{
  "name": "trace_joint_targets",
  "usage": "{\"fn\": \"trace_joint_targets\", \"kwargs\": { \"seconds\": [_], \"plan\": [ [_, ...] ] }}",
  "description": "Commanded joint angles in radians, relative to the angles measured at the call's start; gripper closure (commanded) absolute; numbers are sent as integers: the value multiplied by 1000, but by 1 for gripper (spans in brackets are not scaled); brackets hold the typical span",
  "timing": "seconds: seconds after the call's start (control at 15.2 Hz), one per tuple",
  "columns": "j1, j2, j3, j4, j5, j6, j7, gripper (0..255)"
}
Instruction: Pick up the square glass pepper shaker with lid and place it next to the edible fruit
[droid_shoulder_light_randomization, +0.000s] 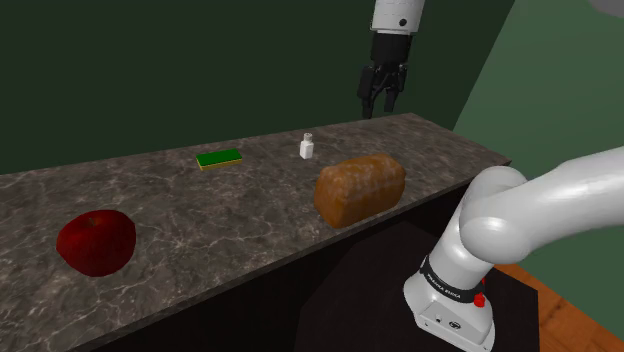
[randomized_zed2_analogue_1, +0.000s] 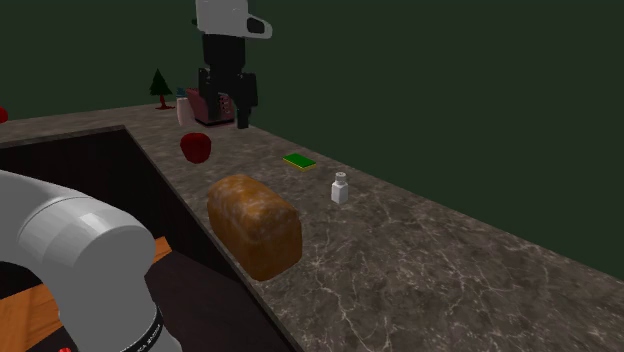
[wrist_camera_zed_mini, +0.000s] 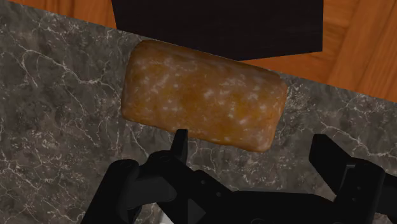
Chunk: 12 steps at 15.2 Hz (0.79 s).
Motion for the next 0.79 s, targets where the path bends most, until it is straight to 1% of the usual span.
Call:
{"fn": "trace_joint_targets", "kwargs": {
  "seconds": [0.0,0.33,0.73],
  "plan": [
    [0,0,0,0,0,0,0,0],
    [-6,144,-52,4,-25,142,-58,0],
    [-9,345,-109,55,-32,294,-129,0]
  ]
}}
